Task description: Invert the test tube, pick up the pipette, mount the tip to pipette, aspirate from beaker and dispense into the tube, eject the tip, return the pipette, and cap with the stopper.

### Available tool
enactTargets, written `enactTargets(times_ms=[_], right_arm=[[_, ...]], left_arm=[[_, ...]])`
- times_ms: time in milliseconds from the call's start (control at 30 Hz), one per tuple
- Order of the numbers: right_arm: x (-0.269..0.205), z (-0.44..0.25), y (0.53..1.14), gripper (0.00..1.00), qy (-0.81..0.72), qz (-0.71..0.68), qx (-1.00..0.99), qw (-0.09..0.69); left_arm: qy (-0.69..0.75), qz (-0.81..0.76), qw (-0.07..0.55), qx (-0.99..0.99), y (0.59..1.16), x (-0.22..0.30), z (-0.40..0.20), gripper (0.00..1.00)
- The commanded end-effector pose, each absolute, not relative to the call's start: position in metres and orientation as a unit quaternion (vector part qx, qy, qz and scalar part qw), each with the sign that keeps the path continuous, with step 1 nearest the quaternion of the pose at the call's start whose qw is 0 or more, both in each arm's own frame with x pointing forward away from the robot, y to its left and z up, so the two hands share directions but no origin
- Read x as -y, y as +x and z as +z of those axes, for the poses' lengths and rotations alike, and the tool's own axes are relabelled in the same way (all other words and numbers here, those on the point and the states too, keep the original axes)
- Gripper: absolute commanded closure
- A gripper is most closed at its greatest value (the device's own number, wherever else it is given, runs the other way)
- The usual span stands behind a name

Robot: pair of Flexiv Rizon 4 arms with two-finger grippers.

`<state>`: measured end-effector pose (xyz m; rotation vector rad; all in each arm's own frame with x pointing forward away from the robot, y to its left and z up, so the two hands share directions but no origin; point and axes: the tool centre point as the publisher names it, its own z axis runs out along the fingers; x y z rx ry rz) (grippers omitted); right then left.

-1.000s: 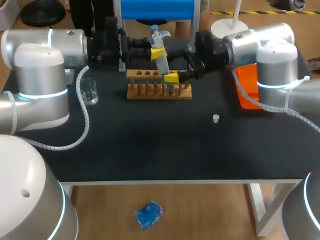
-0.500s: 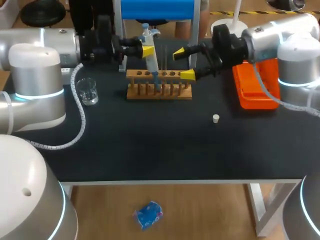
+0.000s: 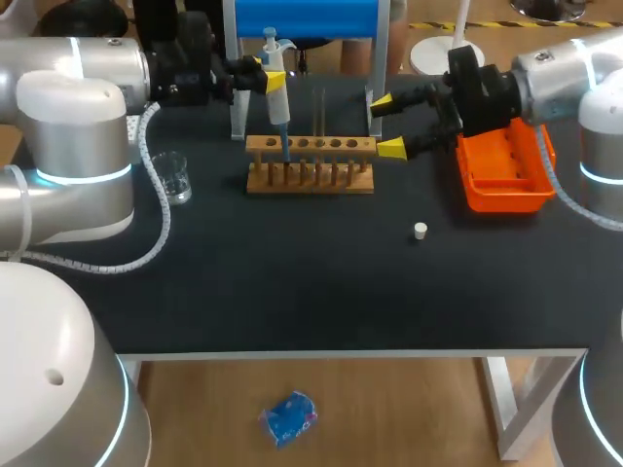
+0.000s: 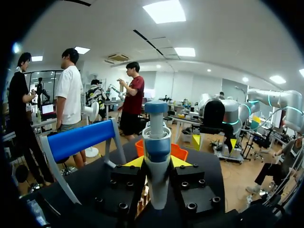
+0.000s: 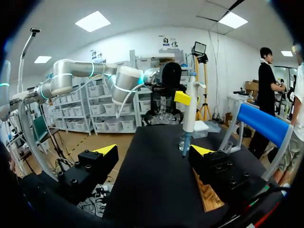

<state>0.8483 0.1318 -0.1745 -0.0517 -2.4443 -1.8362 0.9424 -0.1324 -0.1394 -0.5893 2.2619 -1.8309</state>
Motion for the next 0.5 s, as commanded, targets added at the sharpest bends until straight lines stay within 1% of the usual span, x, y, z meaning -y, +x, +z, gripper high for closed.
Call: enactTargets(times_ms=[33,100,200,500], right_arm=[[-0.118,-0.162,0.841,0.00,-0.058,-0.572,0.818,-0.008],[-0.114,-0.159,0.844,0.00,-0.067,-0.562,0.824,-0.023],[-0.113,-0.158,0.844,0.00,-0.067,-0.568,0.820,-0.022],[-0.113,-0.158,0.844,0.00,-0.067,-0.568,0.820,-0.022]], left_arm=[[-0.220,-0.601,0.088,-0.763,0.957,0.133,-0.134,1.00],[-0.246,-0.585,0.104,-0.766,0.966,0.129,-0.135,1.00],[-0.271,-0.586,0.117,-0.755,0.973,0.126,-0.131,1.00],[-0.271,-0.586,0.117,-0.755,0.973,0.126,-0.131,1.00]])
